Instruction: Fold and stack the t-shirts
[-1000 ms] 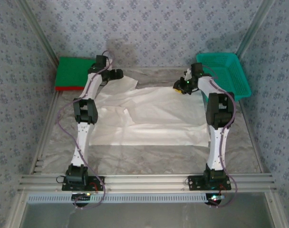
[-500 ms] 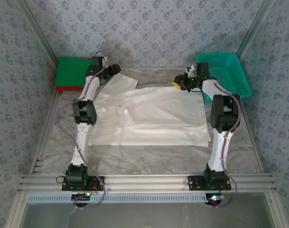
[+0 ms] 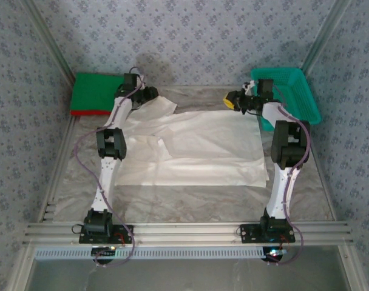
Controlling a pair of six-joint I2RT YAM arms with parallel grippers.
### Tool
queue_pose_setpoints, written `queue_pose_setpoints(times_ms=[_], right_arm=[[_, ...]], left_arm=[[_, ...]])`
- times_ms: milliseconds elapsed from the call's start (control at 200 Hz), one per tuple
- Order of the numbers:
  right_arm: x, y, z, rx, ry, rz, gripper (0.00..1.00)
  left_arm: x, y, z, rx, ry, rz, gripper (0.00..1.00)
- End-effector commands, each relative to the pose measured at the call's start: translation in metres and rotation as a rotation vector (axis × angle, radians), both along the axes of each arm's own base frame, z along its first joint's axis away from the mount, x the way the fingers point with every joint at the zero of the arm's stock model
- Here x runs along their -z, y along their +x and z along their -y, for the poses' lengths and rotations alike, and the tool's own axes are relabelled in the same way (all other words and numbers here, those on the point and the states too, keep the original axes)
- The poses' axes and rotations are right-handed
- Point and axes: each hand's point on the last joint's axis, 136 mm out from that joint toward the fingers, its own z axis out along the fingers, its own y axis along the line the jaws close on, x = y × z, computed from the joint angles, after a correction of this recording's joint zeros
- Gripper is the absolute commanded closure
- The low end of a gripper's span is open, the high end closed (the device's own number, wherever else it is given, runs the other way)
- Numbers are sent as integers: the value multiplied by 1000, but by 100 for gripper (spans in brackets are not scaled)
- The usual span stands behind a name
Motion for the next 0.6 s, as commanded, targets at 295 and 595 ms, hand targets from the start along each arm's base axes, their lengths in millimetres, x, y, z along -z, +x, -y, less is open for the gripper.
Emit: queue_pose_setpoints(times_ms=[295,595], right_arm=[[3,0,-3,-14,-14,-15,75],[32,7,-16,-44,-320,-81,75]], left_arm=[[2,-25,-12,16,90,-101,100],[-49,-38,-19,50,112,-54,100]])
